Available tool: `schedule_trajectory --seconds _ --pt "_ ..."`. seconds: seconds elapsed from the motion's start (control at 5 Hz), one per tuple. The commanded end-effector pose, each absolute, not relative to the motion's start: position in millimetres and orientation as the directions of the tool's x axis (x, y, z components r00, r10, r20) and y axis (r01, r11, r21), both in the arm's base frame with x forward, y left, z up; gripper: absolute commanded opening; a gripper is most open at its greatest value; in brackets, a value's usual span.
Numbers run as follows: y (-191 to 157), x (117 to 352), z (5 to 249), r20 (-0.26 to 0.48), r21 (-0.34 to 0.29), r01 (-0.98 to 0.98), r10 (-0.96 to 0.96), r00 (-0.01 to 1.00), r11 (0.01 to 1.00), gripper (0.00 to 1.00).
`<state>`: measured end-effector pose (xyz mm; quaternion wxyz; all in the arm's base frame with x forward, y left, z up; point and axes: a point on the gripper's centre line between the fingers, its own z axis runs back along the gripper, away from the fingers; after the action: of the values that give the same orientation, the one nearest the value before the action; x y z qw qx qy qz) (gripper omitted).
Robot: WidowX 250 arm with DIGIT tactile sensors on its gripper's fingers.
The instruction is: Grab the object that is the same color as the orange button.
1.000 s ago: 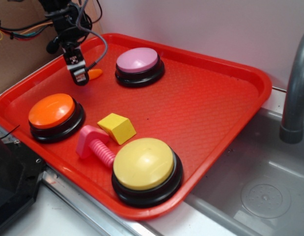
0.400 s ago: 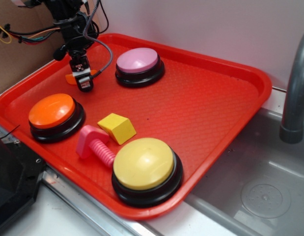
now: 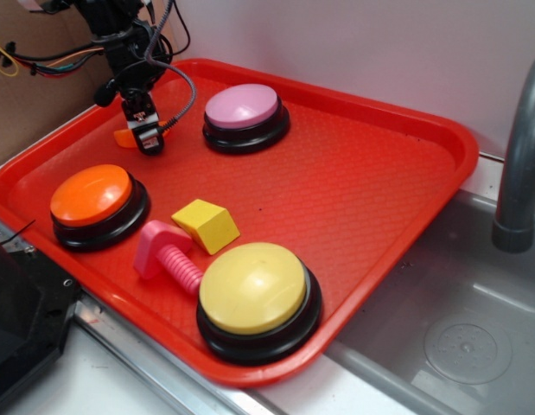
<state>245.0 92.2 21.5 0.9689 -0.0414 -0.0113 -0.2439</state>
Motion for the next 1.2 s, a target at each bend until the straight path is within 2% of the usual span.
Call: schedule_trajectory --seconds 0.0,0.4,0.6,0.8,1.0 --pt "79.6 245.2 19.8 0.035 -0.084 0.487 -0.486 0.873 0.869 0.00" --pt "78.9 249.9 24.8 0.019 -0.058 0.454 -0.454 0.891 0.889 0.00" --pt "79.6 252.3 41.5 0.047 -0.047 0.391 -0.389 0.920 0.919 0.00" --pt "75.4 254.5 66.5 0.087 -0.026 0.326 -0.323 0.942 0.945 0.00" --pt "64.7 256.4 110.4 0.158 0.002 0.141 -0.139 0.978 0.990 0.00"
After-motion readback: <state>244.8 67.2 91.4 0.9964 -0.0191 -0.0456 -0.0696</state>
